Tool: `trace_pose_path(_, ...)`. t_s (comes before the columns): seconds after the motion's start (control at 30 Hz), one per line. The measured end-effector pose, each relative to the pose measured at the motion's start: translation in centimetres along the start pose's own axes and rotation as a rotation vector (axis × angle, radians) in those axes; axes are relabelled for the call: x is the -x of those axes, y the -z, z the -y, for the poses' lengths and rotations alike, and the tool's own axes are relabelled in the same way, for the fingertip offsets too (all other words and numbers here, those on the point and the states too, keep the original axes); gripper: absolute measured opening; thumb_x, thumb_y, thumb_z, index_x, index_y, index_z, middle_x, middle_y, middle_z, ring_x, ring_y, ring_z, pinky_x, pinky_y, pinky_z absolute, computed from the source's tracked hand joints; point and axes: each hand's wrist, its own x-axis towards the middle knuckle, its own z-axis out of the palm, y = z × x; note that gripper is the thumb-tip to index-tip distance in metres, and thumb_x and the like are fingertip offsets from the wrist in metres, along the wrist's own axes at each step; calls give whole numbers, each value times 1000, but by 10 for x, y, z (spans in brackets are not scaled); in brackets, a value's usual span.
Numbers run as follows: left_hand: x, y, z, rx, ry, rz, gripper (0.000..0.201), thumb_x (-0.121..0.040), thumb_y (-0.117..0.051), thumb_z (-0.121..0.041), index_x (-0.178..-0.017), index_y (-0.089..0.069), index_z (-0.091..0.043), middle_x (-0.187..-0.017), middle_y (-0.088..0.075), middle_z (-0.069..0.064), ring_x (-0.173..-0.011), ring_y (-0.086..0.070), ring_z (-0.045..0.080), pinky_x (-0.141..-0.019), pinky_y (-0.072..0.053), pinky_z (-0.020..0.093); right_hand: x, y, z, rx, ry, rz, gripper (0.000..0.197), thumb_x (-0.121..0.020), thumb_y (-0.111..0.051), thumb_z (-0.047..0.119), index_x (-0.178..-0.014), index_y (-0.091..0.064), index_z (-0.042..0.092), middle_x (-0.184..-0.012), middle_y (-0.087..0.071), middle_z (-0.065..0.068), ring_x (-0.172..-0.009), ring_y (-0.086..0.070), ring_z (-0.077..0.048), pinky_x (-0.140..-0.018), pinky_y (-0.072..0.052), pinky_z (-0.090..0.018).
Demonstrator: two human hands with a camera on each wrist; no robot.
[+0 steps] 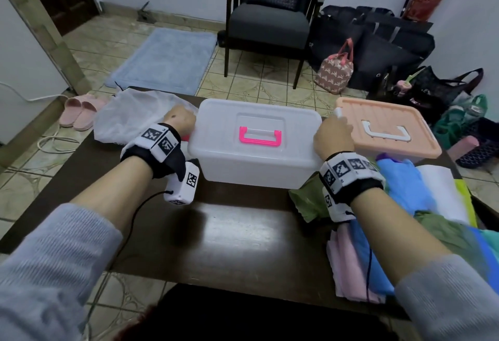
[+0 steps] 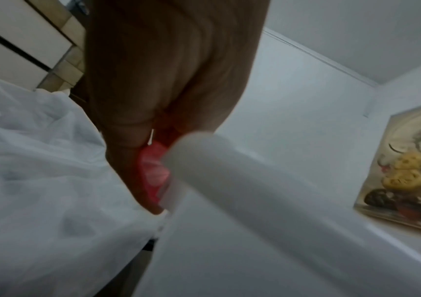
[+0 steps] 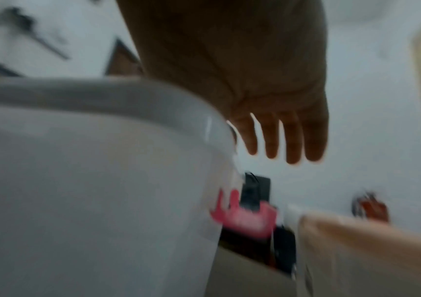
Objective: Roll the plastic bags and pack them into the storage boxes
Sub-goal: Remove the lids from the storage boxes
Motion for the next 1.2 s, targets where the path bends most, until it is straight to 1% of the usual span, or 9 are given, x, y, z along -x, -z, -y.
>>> trace_pose_path(0.07,-12,0,6,269,104,-29,33,-97,-42,-8,-128,-51,-3,-133,-53,12,-120,-54,27,-79,-44,32,7,-1,9,68,282,-170,33,-98,-41,21,-127,-45,6,-130,-46,-14,-118,-43,-28,-96,-38,-39)
trace_pose_path(0.17,-20,-1,16,663,179,-24,33,-96,-45,-8,-125,-54,5,-125,-58,20,-96,-58,25,-79,-49,34,32,0,26,-146,730,197,63,-81,-61,53,-134,-45,24,-138,-40,-5,-129,-34,-21,-108,-33,-43)
trace_pose_path(0.27,-22,-7,18,819,201,-60,30,-98,-38,-2,-121,-58,2,-87,-61,10,-60,-54,16,-59,-49,27,56,-8,39,86,867,348,72,-73,-74,45,-135,-42,28,-139,-39,-1,-127,-35,-21,-99,-39,-40)
trace_pose_path(0.37,-16,-9,19,873,185,-65,30,-96,-36,3,-111,-61,-6,-67,-64,6,-44,-56,11,-47,-49,26,59,-4,46,132,865,295,54,-84,-68,25,-133,-47,24,-135,-47,0,-122,-44,-23,-97,-41,-38)
trace_pose_path(0.57,-14,-12,25,953,160,-45,36,-91,-40,10,-110,-62,-10,-105,-67,14,-64,-65,16,-67,-53,29,48,32,49,-86,829,414,31,-82,-71,25,-113,-67,19,-116,-64,2,-103,-54,-9,-80,-35,-19)
trace_pose_path(0.67,-9,-14,24,1021,136,13,37,-91,-38,14,-115,-58,-6,-102,-63,14,-45,-62,6,-56,-50,28,50,33,50,-63,835,414,26,-82,-69,23,-107,-68,18,-110,-65,1,-93,-50,-5,-76,-35,-20)
trace_pose_path(0.87,-4,-12,32,1119,195,41,41,-93,-28,17,-119,-56,0,-52,-67,-1,-41,-62,9,-44,-53,21,66,29,53,100,847,386,48,-73,-74,39,-114,-53,28,-98,-48,11,-92,-48,-11,-68,-36,-27)
trace_pose_path(1.03,2,-13,31,1116,188,42,44,-94,-24,16,-121,-55,-2,-75,-65,10,-41,-62,10,-41,-52,23,79,11,58,215,858,297,45,-76,-72,24,-115,-48,22,-109,-50,1,-98,-53,-20,-64,-35,-28)
trace_pose_path(1.2,-2,-13,35,1167,175,40,40,-93,-33,17,-118,-57,-3,-61,-67,4,-42,-62,9,-42,-52,20,73,24,63,154,833,349,42,-78,-70,23,-117,-55,23,-111,-56,1,-99,-55,-20,-71,-40,-27)
